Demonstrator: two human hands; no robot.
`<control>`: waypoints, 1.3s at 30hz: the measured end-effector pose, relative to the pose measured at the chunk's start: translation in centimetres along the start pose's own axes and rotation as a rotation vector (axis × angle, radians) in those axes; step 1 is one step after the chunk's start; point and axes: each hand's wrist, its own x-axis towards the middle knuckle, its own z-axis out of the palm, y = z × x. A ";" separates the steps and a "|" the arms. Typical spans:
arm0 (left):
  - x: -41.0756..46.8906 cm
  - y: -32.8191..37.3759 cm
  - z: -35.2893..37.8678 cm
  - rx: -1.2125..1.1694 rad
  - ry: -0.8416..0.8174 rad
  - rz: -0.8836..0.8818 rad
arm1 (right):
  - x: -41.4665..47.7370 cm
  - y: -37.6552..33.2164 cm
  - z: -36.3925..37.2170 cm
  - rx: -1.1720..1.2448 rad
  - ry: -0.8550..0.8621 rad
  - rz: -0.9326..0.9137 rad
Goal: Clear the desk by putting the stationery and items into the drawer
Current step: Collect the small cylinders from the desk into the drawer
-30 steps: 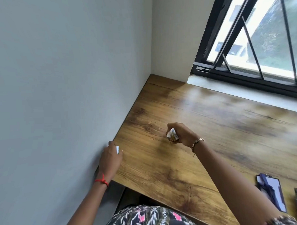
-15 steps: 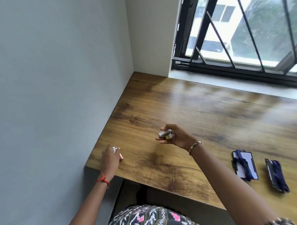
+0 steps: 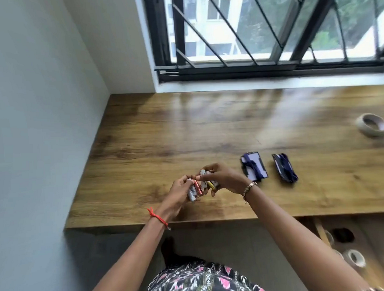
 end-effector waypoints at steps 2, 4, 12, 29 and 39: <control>-0.6 -0.6 2.2 -0.027 -0.067 -0.041 | -2.3 1.4 -0.9 -0.007 0.030 0.021; -1.4 -1.3 4.0 -0.060 -0.118 -0.071 | -4.5 2.9 -1.6 -0.024 0.073 0.036; -5.2 -4.1 9.2 0.003 -0.261 -0.147 | -12.7 7.6 -3.2 -0.083 0.117 0.078; -13.6 -10.0 14.6 0.198 -0.339 -0.185 | -24.4 15.1 0.6 -0.114 0.252 0.086; -18.4 -14.2 19.8 0.258 -0.479 -0.229 | -33.0 19.0 1.6 0.011 0.372 0.170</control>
